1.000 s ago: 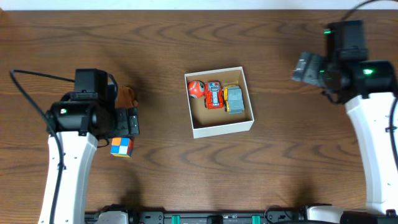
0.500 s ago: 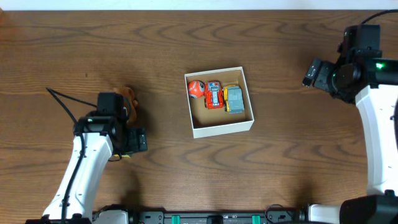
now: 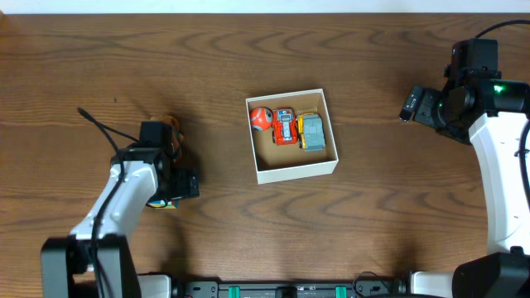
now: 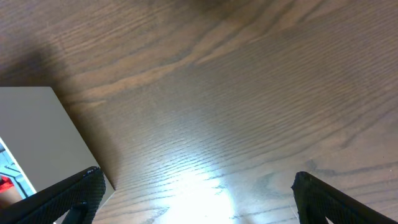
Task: Pack container
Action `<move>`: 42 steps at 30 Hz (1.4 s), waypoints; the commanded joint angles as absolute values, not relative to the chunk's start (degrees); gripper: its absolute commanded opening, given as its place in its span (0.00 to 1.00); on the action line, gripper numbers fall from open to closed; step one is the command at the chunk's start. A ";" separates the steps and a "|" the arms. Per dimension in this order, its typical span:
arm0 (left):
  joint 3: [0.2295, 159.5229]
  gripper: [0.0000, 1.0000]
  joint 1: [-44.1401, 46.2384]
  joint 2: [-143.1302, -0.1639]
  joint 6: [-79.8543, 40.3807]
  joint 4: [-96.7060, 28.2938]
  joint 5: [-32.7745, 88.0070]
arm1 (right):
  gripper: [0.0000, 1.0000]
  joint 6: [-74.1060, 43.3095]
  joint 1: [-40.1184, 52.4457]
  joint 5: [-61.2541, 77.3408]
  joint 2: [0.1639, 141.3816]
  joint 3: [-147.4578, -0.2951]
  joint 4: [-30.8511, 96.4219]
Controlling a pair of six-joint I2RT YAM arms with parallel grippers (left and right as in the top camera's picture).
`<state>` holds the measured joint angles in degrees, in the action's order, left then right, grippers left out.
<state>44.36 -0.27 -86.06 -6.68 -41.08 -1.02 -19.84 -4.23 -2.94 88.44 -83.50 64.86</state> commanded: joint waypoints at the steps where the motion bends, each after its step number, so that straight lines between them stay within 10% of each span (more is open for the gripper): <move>1: 43.99 0.98 -0.32 -87.66 -7.40 -41.12 -0.67 | 0.99 -18.55 -4.54 -2.79 88.51 -83.02 64.73; 8: 43.99 0.96 -0.32 -87.99 -7.40 -40.77 -0.67 | 0.99 -18.52 -4.54 -2.79 88.51 -83.02 64.73; 42: 54.02 0.25 1.76 -84.42 -7.42 -41.63 7.20 | 0.99 -17.89 -4.54 -3.20 88.51 -83.02 64.29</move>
<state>49.67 0.47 -87.05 -7.51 -40.60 3.09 -18.81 -4.23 -2.96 88.44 -83.48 64.55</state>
